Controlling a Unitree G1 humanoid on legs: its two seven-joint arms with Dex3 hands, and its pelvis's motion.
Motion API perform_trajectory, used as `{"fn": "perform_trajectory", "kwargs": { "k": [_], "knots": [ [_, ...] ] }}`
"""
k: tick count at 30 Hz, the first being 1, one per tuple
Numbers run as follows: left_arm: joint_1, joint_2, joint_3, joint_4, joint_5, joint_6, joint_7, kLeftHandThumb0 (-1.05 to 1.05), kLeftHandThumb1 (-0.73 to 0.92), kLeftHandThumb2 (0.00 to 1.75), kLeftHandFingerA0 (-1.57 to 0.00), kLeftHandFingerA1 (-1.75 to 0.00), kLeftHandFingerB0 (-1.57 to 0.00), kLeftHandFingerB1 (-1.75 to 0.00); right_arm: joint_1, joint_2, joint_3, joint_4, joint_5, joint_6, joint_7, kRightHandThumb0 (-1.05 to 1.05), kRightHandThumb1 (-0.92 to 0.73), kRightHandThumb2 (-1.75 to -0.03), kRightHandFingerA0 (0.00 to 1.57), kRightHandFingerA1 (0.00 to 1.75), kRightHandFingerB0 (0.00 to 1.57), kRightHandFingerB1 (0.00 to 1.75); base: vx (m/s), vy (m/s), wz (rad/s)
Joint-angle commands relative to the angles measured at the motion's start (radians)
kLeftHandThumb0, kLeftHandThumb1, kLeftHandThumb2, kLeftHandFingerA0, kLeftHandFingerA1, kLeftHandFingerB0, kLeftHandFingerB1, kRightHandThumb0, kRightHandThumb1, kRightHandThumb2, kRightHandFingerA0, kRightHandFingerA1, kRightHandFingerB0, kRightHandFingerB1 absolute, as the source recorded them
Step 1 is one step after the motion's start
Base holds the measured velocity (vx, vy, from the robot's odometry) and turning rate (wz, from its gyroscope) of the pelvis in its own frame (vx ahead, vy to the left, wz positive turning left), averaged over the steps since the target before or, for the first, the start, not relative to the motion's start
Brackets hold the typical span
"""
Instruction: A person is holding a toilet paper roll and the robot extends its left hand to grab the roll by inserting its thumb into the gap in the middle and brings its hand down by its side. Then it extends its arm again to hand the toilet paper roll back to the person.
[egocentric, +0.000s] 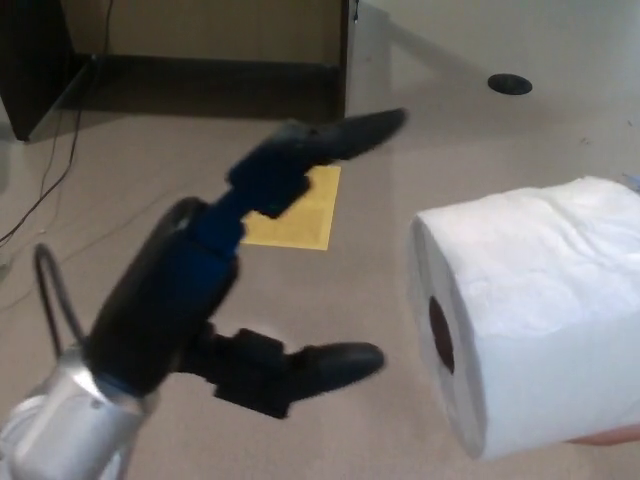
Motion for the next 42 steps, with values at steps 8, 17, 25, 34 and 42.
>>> {"fn": "perform_trajectory", "kwargs": {
  "k": [8, 17, 25, 34, 42],
  "knots": [
    [-0.111, -0.094, -0.149, 0.004, 0.148, 0.234, -0.006, -0.20, 0.16, 0.77, -0.08, -0.51, -0.06, -0.49, -0.017, 0.001, 0.006, 0.020, -0.015, 0.005, -0.016, -0.35, -0.66, -0.60, 0.76, 0.64, 0.57, 0.44, 0.00, 0.000, 0.00],
    [-0.120, -0.123, -0.127, 0.069, 0.184, 0.216, 0.000, -0.39, 0.35, 0.57, -0.19, -0.36, -0.14, -0.31, -0.021, 0.004, -0.012, 0.020, 0.000, -0.005, -0.005, -0.33, -0.66, -0.59, 0.74, 0.64, 0.57, 0.45, 0.00, 0.000, 0.00],
    [-0.129, -0.076, -0.064, 0.105, 0.181, 0.195, -0.026, -0.20, 0.27, 0.82, -0.07, -0.51, -0.06, -0.49, -0.026, 0.005, -0.019, 0.025, 0.002, -0.012, -0.003, -0.34, -0.66, -0.59, 0.74, 0.68, 0.59, 0.46, 0.00, 0.000, 0.00],
    [-0.139, -0.034, -0.016, 0.151, 0.169, 0.143, -0.055, -0.29, 0.35, 0.55, -0.24, -0.38, -0.15, -0.31, -0.028, 0.008, -0.024, 0.028, 0.003, -0.012, -0.003, -0.35, -0.66, -0.60, 0.74, 0.66, 0.59, 0.46, 0.00, 0.000, 0.00],
    [-0.123, -0.015, -0.019, 0.159, 0.191, 0.148, -0.064, -0.15, 0.28, 0.82, -0.08, -0.51, -0.08, -0.50, -0.026, 0.009, -0.025, 0.026, 0.004, -0.011, -0.003, -0.34, -0.66, -0.60, 0.74, 0.64, 0.59, 0.46, 0.00, 0.000, 0.00]
  ]
}}
